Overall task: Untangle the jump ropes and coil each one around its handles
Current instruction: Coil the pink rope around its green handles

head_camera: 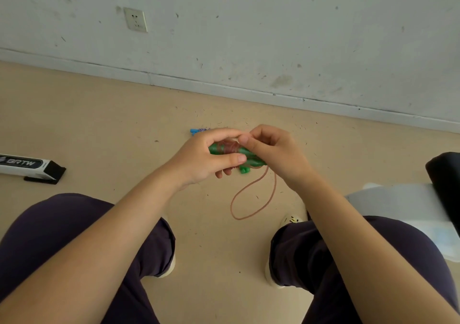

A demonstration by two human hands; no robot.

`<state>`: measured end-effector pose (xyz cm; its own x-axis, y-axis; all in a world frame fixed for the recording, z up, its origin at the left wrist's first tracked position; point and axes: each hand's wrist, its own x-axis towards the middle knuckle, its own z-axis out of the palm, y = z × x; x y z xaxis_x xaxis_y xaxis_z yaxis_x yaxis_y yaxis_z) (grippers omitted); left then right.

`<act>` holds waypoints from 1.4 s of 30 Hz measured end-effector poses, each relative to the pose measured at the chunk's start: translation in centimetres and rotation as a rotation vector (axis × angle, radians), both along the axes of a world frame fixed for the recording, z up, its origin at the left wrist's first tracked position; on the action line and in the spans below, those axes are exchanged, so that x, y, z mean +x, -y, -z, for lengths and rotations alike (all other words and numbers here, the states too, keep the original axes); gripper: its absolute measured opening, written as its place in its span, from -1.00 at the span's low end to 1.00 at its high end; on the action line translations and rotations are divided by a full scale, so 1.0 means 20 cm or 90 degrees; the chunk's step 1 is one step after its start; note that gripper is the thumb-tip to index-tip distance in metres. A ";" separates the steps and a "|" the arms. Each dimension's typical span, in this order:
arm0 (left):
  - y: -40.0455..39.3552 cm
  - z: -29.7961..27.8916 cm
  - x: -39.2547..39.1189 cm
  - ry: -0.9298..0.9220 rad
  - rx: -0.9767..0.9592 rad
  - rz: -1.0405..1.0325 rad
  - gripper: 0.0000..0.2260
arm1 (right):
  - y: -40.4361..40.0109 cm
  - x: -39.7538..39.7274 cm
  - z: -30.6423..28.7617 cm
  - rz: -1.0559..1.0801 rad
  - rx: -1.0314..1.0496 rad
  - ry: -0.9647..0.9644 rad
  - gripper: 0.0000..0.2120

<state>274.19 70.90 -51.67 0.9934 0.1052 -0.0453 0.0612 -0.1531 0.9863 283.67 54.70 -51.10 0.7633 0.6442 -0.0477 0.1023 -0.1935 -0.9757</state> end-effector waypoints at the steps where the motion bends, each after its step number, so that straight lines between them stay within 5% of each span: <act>1: 0.00 0.01 0.00 0.006 -0.004 -0.020 -0.70 | 0.00 -0.01 0.00 -0.010 -0.005 0.003 -0.71; 15: -0.04 -0.02 0.02 0.001 -0.184 -0.148 -0.75 | -0.01 -0.03 -0.02 -0.076 0.027 -0.073 -0.83; 19: -0.05 -0.01 0.03 -0.011 -0.136 -0.216 -0.73 | -0.02 -0.04 0.02 -0.070 -0.068 -0.021 -0.95; 25: -0.07 0.04 0.05 -0.052 0.039 -0.247 -0.72 | -0.01 -0.05 -0.03 -0.086 -0.094 0.117 -0.87; 33: -0.02 0.01 0.02 -0.143 0.070 0.099 -0.67 | 0.02 -0.04 -0.06 -0.006 -0.076 0.253 -0.91; 42: 0.02 -0.03 0.00 -0.121 -0.032 0.019 -0.71 | -0.02 -0.04 -0.05 0.044 -0.059 0.148 -0.90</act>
<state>274.16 70.43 -51.01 0.9690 0.0688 -0.2373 0.2437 -0.1082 0.9638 282.84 55.03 -50.11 0.8029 0.5911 0.0776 0.3051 -0.2956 -0.9053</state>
